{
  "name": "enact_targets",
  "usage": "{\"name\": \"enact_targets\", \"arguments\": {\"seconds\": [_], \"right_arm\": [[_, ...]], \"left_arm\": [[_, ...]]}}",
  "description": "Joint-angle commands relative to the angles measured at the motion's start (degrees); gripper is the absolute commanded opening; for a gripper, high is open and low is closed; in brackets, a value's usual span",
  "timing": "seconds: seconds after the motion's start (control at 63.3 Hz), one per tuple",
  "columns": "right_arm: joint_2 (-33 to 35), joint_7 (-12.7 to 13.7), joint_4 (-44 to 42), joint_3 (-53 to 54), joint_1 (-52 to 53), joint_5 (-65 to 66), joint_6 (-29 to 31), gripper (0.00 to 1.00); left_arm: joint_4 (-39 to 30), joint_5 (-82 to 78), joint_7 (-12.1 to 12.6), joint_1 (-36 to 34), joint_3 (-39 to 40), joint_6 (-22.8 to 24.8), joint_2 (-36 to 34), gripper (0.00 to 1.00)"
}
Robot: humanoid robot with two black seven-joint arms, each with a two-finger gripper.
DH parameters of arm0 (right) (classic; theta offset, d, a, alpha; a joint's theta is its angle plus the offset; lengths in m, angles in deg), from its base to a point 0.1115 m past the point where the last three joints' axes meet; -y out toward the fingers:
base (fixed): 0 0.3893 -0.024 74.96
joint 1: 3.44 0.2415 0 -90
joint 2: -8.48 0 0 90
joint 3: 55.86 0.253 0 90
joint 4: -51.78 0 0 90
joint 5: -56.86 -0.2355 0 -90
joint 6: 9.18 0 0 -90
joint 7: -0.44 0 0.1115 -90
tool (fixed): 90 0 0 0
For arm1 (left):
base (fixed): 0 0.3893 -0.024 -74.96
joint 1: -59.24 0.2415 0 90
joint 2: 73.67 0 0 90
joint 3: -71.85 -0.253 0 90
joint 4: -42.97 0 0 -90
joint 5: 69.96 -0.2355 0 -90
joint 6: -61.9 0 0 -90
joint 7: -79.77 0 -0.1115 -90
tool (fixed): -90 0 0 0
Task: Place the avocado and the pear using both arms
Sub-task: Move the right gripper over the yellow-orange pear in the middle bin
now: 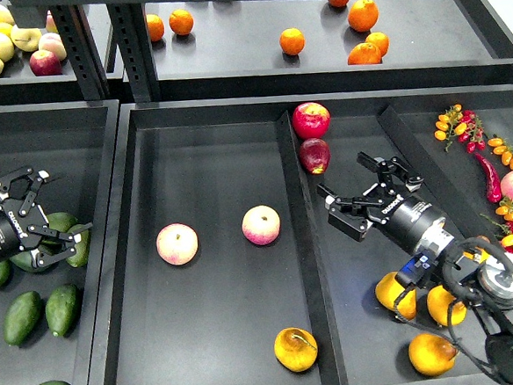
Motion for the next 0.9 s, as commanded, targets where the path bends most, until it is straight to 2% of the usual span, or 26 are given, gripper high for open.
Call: {"name": "enact_targets", "arguments": {"seconds": [0.0,0.079,0.095,0.221,0.458,0.711,0.869,0.885], "right_arm": [[6.4,0.0,0.4,-3.4,0.3,-0.1,0.0,1.0],[9.5,0.0,0.7,-5.7,0.5,-0.1,0.0,1.0],[11.7,0.0,1.1,-7.5,0.7,-0.1,0.1,1.0],[16.3,0.0,1.5,-12.5,1.1,-0.2,0.0,1.0],[23.5,0.0,1.4,-27.6,8.9,-0.4,0.1,1.0],[21.6,0.0,-0.2,-48.2,23.2,-0.2,-0.2,1.0],[17.9,0.0,-1.1,-53.8,25.8,0.0,-0.3,1.0],[15.9,0.0,-2.1,-54.6,26.1,0.5,-0.4,1.0]], "left_arm": [[-2.9,0.0,0.0,5.9,5.4,0.0,7.0,0.98],[-4.2,-0.2,0.0,8.7,7.2,0.0,11.1,0.98],[-5.2,-0.6,0.0,10.7,8.1,0.0,13.8,0.98],[-6.6,-0.7,0.0,13.2,11.1,0.0,19.4,0.98],[-9.5,-0.8,0.0,17.1,15.6,0.0,26.2,0.98],[-11.9,-0.7,0.0,20.3,18.5,0.0,27.2,0.99],[-13.0,-0.7,0.0,21.2,20.2,0.0,27.2,0.99],[-13.5,-0.7,0.0,21.8,20.5,0.0,27.2,0.99]]}}
